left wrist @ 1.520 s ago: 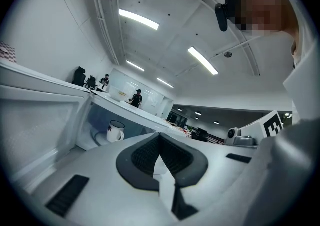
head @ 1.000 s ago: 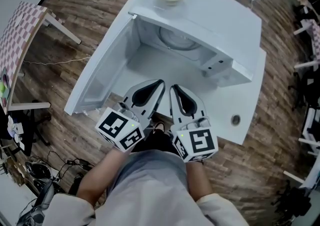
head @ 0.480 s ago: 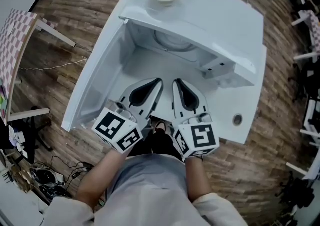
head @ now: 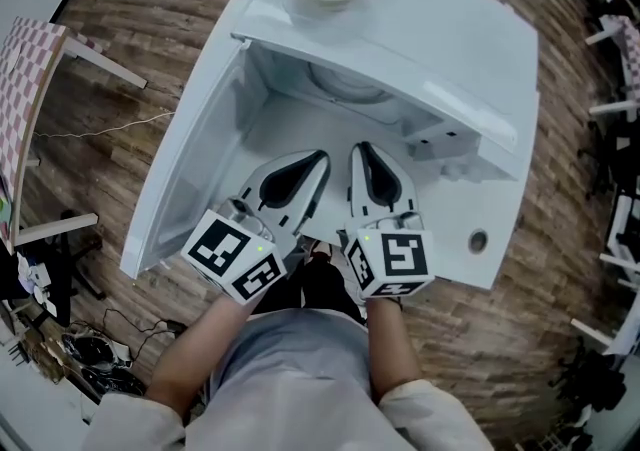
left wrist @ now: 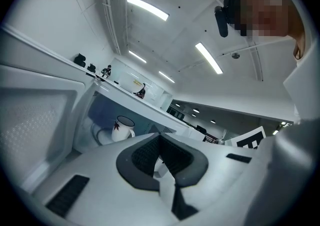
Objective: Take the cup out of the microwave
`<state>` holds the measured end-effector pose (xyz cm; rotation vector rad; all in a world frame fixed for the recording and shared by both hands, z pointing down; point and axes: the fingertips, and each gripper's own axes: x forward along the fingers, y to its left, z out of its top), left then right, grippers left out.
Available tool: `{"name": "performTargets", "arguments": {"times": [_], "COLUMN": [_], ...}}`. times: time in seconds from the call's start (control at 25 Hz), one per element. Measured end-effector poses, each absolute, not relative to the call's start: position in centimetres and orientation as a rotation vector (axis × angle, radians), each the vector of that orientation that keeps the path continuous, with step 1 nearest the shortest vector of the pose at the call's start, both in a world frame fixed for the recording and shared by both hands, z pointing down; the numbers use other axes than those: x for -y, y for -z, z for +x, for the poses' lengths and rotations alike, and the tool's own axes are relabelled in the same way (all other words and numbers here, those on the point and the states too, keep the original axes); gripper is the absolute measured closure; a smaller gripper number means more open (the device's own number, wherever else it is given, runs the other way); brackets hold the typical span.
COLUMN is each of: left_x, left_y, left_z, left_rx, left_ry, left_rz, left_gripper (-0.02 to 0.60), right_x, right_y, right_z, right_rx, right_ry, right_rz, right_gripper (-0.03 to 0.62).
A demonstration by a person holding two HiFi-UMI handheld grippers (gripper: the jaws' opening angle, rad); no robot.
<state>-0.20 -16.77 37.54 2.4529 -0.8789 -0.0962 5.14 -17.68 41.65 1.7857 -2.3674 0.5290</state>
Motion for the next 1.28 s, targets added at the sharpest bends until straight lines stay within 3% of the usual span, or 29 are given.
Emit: {"name": "performTargets", "arguments": {"times": [0.36,1.28], "left_x": [17.7,19.5], "left_y": [-38.6,-40.2], "left_z": [-1.0,-2.5], "left_rx": [0.895,0.894], "left_ry": [0.087,0.07], "left_rz": [2.418,2.37], "left_gripper": [0.571,0.571], "right_x": [19.9,26.3], "right_y": [-43.4,-48.3], "right_z": [5.6,8.0], "right_rx": [2.317,2.191], "right_ry": [-0.506,-0.414], "right_rz": [1.841,2.014], "right_gripper": [0.562,0.43]}}
